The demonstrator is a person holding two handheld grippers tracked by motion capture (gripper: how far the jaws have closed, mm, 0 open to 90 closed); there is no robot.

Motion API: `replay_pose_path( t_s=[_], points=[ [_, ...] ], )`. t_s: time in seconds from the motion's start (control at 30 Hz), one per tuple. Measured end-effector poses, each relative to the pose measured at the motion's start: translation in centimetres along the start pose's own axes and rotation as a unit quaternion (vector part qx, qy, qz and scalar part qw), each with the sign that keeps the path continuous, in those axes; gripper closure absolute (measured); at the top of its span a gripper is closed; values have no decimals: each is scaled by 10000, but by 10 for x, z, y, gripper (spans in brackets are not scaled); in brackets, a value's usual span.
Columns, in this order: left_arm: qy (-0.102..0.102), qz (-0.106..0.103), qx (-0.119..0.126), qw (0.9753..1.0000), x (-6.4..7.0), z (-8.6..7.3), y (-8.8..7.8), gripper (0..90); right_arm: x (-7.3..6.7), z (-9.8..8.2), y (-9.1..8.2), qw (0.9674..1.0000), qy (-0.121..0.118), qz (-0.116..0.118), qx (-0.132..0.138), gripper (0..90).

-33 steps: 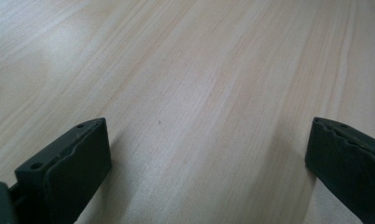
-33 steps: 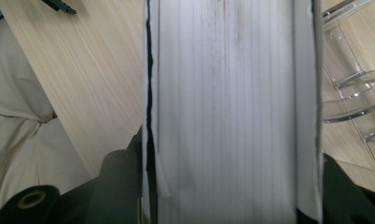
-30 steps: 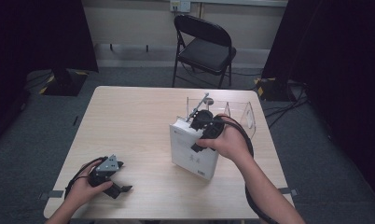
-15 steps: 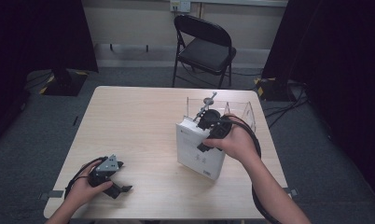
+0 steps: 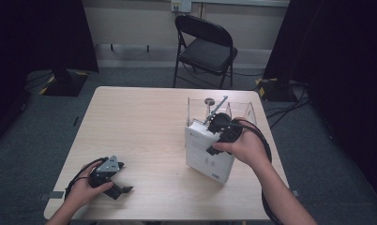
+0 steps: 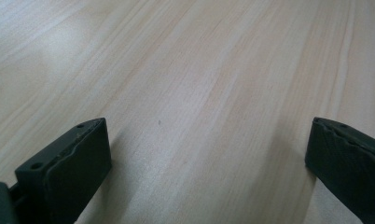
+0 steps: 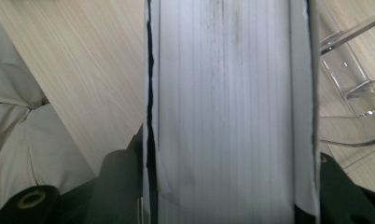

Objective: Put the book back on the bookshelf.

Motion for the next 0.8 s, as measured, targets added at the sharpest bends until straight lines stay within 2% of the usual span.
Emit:
replay_pose_path(
  t_s=[0.4,0.8],
  points=[
    [9,-10,5,10000,0,0,0,0,9,-13,-12,9998,153,-74,107,523],
    [9,-12,11,10000,0,0,0,0,18,-29,-19,9993,359,-95,78,522]
  ],
)
Point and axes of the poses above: each handheld gripper's, and its own axes: y roughly forward along the jaws, z roughly out of its top, x roughly to its right, the point moved 6 cm from there along y, roughly forward along the jaws, and after that the axes turned 12 degrees about y, right-handed, at the moved point
